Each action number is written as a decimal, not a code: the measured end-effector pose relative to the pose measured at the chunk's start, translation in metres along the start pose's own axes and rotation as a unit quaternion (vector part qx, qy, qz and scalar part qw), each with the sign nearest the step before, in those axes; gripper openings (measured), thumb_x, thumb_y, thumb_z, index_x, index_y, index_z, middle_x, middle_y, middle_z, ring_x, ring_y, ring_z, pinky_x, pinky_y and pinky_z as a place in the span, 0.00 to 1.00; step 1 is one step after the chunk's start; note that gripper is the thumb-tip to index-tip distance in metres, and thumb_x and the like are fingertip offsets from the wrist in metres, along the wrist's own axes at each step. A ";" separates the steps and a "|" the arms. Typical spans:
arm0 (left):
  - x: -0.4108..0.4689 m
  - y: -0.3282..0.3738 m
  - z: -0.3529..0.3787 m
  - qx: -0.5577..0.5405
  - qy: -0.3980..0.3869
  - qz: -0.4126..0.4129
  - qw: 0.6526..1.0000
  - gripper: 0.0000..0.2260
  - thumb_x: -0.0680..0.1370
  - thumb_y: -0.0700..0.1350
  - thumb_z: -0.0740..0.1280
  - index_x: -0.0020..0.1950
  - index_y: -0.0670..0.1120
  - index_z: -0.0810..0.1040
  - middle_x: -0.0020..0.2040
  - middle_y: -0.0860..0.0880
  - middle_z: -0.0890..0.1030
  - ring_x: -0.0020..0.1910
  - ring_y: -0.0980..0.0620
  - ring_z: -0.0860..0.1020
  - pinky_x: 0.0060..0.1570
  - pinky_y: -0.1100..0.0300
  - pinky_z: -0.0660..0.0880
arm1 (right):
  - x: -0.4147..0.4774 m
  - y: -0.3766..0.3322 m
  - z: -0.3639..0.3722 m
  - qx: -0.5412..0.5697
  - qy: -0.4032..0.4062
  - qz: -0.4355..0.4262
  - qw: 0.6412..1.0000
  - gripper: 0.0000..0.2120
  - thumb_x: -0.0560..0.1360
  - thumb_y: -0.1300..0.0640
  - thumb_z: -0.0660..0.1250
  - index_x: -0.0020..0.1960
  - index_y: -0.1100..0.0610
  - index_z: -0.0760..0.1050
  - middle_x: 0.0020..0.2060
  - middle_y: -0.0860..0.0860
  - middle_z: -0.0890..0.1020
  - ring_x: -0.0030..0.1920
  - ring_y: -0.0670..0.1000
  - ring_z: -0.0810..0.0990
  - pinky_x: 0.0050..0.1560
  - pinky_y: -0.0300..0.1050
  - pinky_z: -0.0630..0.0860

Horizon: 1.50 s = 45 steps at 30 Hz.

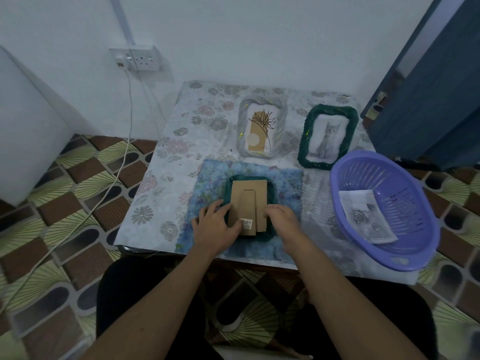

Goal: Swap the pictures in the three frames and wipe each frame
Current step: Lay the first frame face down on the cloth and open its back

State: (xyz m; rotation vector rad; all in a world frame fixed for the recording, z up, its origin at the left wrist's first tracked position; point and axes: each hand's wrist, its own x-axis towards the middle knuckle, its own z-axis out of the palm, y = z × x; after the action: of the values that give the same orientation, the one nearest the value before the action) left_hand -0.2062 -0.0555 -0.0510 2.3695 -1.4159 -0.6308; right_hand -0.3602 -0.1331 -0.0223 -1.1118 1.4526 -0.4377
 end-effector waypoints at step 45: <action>0.002 -0.001 -0.025 -0.246 0.021 -0.022 0.969 0.33 0.74 0.67 0.61 0.73 0.49 0.70 0.70 0.48 0.72 0.70 0.47 0.68 0.69 0.47 0.67 | -0.016 -0.019 0.018 -0.078 0.055 -0.181 0.979 0.09 0.81 0.55 0.64 0.58 0.55 0.79 0.50 0.50 0.82 0.52 0.49 0.79 0.52 0.42 0.74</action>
State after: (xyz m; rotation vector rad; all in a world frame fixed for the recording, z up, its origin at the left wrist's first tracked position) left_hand -0.1917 -0.0556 -0.0303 2.0078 -1.0391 -0.8278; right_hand -0.3390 -0.1230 -0.0020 -1.5090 1.3986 -0.6575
